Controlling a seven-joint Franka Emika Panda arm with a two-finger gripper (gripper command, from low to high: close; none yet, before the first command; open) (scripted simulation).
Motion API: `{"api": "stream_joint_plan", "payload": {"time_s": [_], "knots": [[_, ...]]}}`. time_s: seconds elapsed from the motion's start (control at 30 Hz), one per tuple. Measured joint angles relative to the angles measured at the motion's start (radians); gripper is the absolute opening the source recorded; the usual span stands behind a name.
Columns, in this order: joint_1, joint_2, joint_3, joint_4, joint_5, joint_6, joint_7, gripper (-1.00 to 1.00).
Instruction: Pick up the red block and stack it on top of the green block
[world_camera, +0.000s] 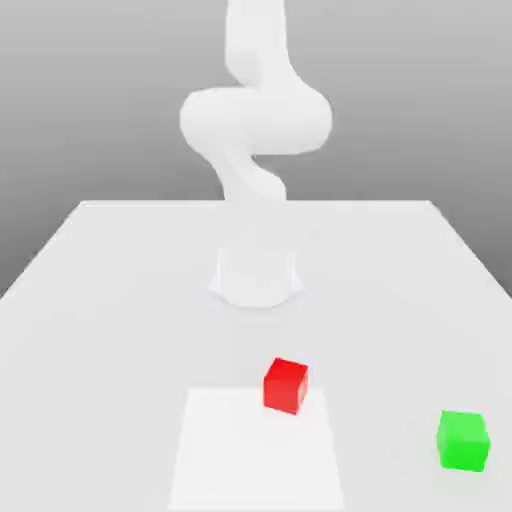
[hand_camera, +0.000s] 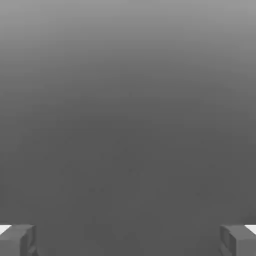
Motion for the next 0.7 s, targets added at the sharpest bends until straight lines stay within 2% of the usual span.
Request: {"api": "stream_joint_plan", "payload": {"time_s": [0.27,0.5,0.6,0.7], "knots": [[-0.004,0.229,0.051,-0.254,0.06,0.186,0.138,0.0],[-0.017,0.455,0.137,-0.498,0.076,0.368,0.308,0.0],[-0.03,0.651,0.162,-0.56,0.024,0.519,0.411,0.0],[-0.019,0.795,0.13,-0.559,-0.065,0.635,0.488,0.0]]}}
